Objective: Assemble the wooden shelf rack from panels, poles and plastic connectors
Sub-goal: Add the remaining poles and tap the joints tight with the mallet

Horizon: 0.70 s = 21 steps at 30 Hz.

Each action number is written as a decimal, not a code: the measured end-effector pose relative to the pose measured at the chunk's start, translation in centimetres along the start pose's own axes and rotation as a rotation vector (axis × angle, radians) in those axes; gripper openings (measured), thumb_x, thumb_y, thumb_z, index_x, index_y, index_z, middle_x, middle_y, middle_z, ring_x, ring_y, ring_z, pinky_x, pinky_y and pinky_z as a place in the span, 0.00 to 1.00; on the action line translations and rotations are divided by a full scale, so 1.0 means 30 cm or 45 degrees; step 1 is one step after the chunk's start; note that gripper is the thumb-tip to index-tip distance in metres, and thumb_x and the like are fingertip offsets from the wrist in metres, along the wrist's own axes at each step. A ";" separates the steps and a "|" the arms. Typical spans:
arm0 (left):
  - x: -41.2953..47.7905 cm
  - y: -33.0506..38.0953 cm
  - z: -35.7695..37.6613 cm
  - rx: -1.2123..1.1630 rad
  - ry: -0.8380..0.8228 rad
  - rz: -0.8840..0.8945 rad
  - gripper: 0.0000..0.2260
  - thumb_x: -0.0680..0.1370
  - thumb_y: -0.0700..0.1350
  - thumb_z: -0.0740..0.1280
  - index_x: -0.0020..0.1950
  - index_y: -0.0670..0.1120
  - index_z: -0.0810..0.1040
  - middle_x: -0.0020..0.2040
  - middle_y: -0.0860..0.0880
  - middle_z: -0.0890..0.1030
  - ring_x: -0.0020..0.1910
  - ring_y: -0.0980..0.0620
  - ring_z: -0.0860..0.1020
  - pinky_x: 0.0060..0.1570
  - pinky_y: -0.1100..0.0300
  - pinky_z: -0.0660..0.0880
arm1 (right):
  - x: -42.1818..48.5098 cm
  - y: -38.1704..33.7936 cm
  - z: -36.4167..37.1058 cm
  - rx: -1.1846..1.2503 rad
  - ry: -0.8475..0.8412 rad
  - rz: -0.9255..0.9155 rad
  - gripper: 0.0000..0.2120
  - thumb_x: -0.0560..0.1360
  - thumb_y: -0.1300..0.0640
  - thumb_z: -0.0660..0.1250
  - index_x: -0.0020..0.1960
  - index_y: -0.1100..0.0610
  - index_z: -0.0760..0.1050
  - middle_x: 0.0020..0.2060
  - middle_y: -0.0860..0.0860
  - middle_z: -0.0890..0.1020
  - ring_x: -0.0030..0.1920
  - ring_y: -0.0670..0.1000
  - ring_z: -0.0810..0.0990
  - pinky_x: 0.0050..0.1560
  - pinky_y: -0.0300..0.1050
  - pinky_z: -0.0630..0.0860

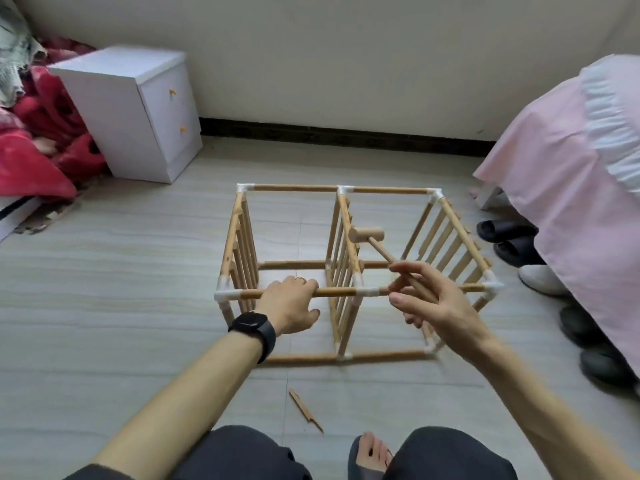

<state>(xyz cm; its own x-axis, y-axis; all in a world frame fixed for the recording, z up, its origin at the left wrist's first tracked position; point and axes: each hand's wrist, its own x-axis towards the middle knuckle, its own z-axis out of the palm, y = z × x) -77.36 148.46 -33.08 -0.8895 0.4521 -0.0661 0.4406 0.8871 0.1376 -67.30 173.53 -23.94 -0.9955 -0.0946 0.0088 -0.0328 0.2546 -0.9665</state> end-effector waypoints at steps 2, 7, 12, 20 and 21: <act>0.028 0.010 0.017 0.038 -0.018 -0.066 0.11 0.79 0.59 0.64 0.47 0.54 0.67 0.45 0.53 0.78 0.40 0.51 0.72 0.38 0.55 0.66 | 0.028 -0.035 -0.029 -0.037 -0.019 -0.076 0.25 0.69 0.52 0.76 0.65 0.49 0.76 0.49 0.51 0.82 0.40 0.52 0.82 0.40 0.44 0.81; 0.050 0.004 0.047 0.077 0.032 -0.214 0.09 0.78 0.58 0.63 0.44 0.53 0.73 0.34 0.55 0.72 0.36 0.50 0.74 0.36 0.56 0.69 | 0.096 -0.066 -0.009 -0.393 0.269 -0.288 0.11 0.80 0.48 0.65 0.53 0.56 0.77 0.37 0.52 0.82 0.34 0.50 0.82 0.34 0.41 0.79; 0.064 0.000 0.052 0.131 0.027 -0.249 0.08 0.77 0.53 0.63 0.41 0.53 0.75 0.33 0.54 0.75 0.32 0.53 0.73 0.33 0.57 0.69 | 0.172 -0.132 0.023 -0.603 0.680 -0.699 0.13 0.86 0.52 0.57 0.47 0.54 0.74 0.28 0.43 0.73 0.26 0.44 0.76 0.24 0.28 0.65; 0.060 0.002 0.043 0.149 0.048 -0.221 0.09 0.78 0.52 0.62 0.39 0.53 0.73 0.32 0.53 0.74 0.30 0.53 0.71 0.30 0.58 0.64 | 0.225 0.026 0.157 -0.718 0.379 -0.577 0.18 0.85 0.49 0.54 0.49 0.61 0.74 0.30 0.46 0.75 0.23 0.45 0.73 0.23 0.36 0.70; 0.059 0.001 0.042 0.154 0.043 -0.217 0.09 0.78 0.52 0.62 0.38 0.53 0.72 0.32 0.53 0.74 0.30 0.53 0.71 0.30 0.58 0.64 | 0.247 0.000 0.144 -0.654 0.459 -0.613 0.18 0.85 0.47 0.53 0.49 0.58 0.74 0.30 0.43 0.75 0.23 0.45 0.74 0.22 0.34 0.69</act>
<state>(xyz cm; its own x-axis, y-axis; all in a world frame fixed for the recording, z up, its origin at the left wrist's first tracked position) -78.78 149.40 -34.44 -0.9550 0.2931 -0.0444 0.2931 0.9560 0.0073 -74.28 168.66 -24.99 -0.8258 -0.0118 0.5639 -0.4170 0.6858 -0.5964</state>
